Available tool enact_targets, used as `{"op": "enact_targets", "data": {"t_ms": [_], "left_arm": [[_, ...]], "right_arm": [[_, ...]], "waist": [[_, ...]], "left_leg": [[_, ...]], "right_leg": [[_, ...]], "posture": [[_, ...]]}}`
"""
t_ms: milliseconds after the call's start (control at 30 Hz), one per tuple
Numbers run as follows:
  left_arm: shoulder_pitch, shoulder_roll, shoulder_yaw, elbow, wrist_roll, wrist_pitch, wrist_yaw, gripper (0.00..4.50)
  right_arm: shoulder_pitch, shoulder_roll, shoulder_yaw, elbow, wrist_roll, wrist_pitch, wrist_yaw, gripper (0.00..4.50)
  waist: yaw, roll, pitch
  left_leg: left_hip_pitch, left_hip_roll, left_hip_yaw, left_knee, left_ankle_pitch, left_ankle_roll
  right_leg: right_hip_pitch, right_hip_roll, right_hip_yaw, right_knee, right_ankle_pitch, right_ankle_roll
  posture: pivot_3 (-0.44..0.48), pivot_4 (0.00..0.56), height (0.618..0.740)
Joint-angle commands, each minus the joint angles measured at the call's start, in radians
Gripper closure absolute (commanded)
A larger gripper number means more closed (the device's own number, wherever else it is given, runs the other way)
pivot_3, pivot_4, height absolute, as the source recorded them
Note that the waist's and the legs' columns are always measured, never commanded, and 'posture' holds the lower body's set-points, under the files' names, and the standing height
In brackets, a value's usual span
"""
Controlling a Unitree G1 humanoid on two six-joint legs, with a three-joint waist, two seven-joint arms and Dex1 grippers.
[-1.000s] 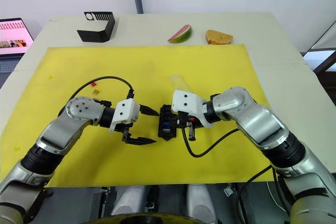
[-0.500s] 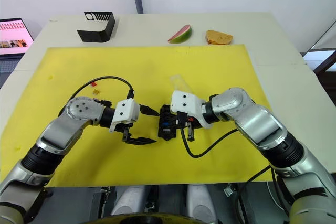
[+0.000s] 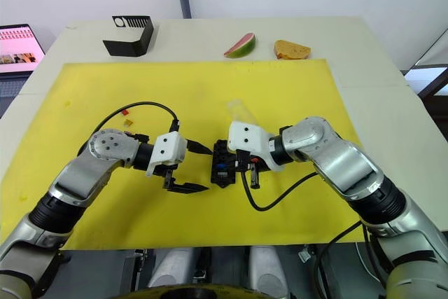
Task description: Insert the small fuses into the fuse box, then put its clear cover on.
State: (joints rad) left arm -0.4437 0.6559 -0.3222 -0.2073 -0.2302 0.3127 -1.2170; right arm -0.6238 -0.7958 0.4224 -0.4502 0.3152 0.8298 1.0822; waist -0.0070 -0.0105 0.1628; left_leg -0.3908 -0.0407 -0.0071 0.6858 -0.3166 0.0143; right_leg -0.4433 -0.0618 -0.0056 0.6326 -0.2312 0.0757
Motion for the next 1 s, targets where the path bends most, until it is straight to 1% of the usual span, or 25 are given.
{"op": "enact_targets", "data": {"t_ms": [33,267,567,667,833,933,1000], "left_arm": [[-0.013,-0.006,0.007,-0.01,-0.002,-0.021,-0.001,0.05],[-0.013,-0.015,0.002,-0.005,0.003,-0.031,-0.002,0.05],[-0.005,-0.017,0.004,-0.004,0.003,-0.035,0.003,0.05],[-0.003,-0.015,0.006,-0.001,0.004,-0.037,0.003,0.0],[-0.009,-0.007,0.014,-0.004,-0.002,-0.03,-0.002,0.0],[-0.012,0.001,0.018,-0.014,-0.009,-0.023,-0.009,0.0],[-0.013,0.005,0.018,-0.013,-0.012,-0.024,-0.014,0.0]], "right_arm": [[-0.018,-0.018,0.015,-0.036,-0.018,-0.004,0.015,4.5],[-0.069,-0.033,0.057,-0.047,-0.04,0.052,0.019,4.5],[-0.074,-0.023,0.044,-0.044,-0.039,0.048,0.02,4.5],[-0.086,-0.027,0.009,-0.048,-0.009,0.068,0.033,3.56],[-0.113,-0.021,-0.065,-0.065,0.059,0.1,0.047,1.13],[-0.11,-0.015,-0.117,-0.063,0.101,0.088,0.051,1.13],[-0.083,0.001,-0.149,-0.052,0.123,0.067,0.041,1.13]], "waist": [[0.0,0.0,0.0],[0.0,0.0,0.0],[0.001,0.0,0.0],[0.0,0.0,0.0],[-0.001,0.0,0.0],[0.0,0.0,0.0],[0.0,0.0,0.0]], "left_leg": [[0.0,0.0,0.0,0.0,0.0,0.0],[0.0,0.0,0.0,0.0,0.0,0.0],[0.0,0.0,0.0,0.0,0.0,0.0],[0.0,0.0,0.0,0.0,0.0,0.0],[0.0,0.0,0.0,0.0,0.0,0.0],[0.0,0.0,0.0,0.0,-0.001,0.001],[0.0,0.0,0.0,0.0,-0.001,0.001]], "right_leg": [[0.0,0.0,0.0,0.0,0.0,0.0],[0.0,0.0,0.0,0.0,0.0,0.0],[0.0,0.0,0.0,0.0,0.0,0.0],[0.0,0.0,0.0,0.0,0.0,0.0],[0.0,0.0,0.0,0.0,0.0,0.0],[0.0,0.0,0.0,0.0,0.0,0.0],[0.0,0.0,0.0,0.0,0.0,0.0]], "posture": [[0.0,0.15,0.74],[0.0,0.15,0.74],[0.0,0.15,0.74],[0.0,0.15,0.74],[0.0,0.15,0.74],[0.0,0.15,0.74],[0.0,0.15,0.74]]}}
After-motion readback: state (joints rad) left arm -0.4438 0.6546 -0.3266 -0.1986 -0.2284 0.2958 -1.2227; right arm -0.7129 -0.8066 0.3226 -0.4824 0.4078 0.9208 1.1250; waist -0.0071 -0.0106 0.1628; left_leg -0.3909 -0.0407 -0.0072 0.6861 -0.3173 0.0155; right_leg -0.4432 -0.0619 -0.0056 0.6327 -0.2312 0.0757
